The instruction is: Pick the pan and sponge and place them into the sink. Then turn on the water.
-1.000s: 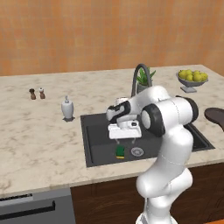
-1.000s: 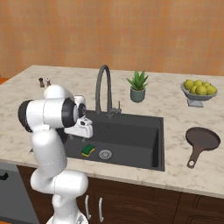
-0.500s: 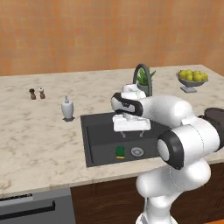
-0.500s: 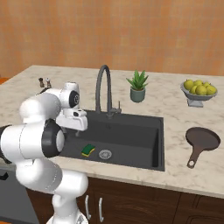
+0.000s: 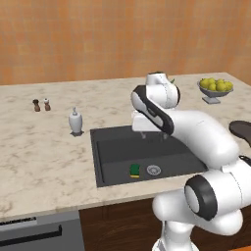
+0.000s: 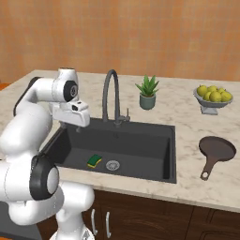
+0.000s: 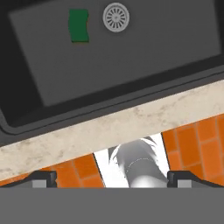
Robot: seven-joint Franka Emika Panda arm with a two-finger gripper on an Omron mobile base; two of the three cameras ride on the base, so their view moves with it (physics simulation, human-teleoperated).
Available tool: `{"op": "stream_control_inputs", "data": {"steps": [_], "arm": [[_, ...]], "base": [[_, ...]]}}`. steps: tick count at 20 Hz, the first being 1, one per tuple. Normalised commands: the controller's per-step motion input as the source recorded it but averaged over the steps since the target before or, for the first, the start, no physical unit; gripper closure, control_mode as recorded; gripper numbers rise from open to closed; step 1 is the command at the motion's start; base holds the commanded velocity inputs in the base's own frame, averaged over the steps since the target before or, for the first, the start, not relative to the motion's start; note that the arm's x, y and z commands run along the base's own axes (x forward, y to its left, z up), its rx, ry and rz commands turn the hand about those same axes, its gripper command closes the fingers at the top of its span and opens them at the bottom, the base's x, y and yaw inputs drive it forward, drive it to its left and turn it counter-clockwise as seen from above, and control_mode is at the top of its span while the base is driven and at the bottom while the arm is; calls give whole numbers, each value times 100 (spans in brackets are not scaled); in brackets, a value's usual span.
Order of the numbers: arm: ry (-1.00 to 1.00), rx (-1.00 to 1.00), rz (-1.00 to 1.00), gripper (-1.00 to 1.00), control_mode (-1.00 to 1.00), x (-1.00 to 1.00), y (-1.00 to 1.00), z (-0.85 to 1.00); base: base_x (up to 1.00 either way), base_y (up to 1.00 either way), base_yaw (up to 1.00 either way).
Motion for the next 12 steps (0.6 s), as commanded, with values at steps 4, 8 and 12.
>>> {"op": "stream_control_inputs", "data": {"steps": [4, 8, 12], "arm": [[-14, 0, 0, -100, -100, -23, -11, 76], [-7, 0, 0, -100, -100, -15, -6, 36], [0, 0, 0, -100, 100, -3, -2, 0]], "base": [[0, 0, 0], [0, 0, 0], [0, 0, 0]]}}
